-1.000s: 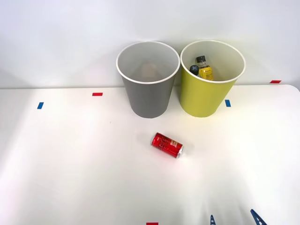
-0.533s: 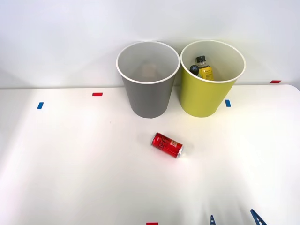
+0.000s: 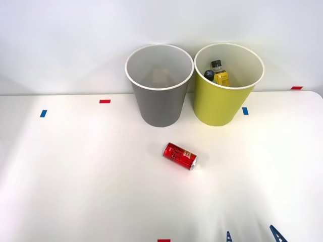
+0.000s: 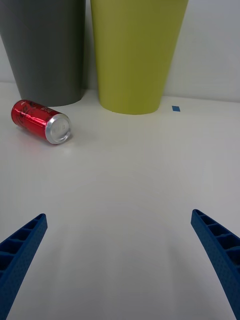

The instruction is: Put cans in the gray bin, plastic bottles in the light green bin

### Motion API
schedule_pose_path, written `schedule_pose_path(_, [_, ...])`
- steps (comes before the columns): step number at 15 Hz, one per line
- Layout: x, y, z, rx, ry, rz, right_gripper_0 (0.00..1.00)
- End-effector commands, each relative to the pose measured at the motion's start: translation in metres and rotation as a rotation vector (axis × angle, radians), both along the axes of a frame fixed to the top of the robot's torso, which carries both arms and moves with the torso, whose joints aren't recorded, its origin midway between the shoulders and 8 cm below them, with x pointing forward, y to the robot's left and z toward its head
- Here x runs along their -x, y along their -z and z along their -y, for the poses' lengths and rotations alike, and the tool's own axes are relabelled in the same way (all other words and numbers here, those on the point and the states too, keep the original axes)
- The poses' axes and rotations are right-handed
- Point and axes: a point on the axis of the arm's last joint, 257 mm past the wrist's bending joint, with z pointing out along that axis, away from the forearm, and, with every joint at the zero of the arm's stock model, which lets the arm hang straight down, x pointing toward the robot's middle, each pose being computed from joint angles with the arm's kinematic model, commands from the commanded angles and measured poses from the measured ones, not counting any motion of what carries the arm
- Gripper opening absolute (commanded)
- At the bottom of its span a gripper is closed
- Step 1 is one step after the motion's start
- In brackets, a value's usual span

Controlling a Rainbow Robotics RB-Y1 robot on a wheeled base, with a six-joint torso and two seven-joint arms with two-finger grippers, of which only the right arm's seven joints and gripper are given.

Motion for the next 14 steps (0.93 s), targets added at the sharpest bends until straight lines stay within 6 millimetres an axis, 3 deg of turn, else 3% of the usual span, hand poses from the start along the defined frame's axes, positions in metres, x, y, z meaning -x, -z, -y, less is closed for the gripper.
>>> schedule_pose_path(1, [0.0000, 0.0000, 0.0000, 0.000, 0.000, 0.000, 1.00])
schedule_pose_path(14, [0.0000, 0.0000, 0.0000, 0.000, 0.000, 0.000, 1.00])
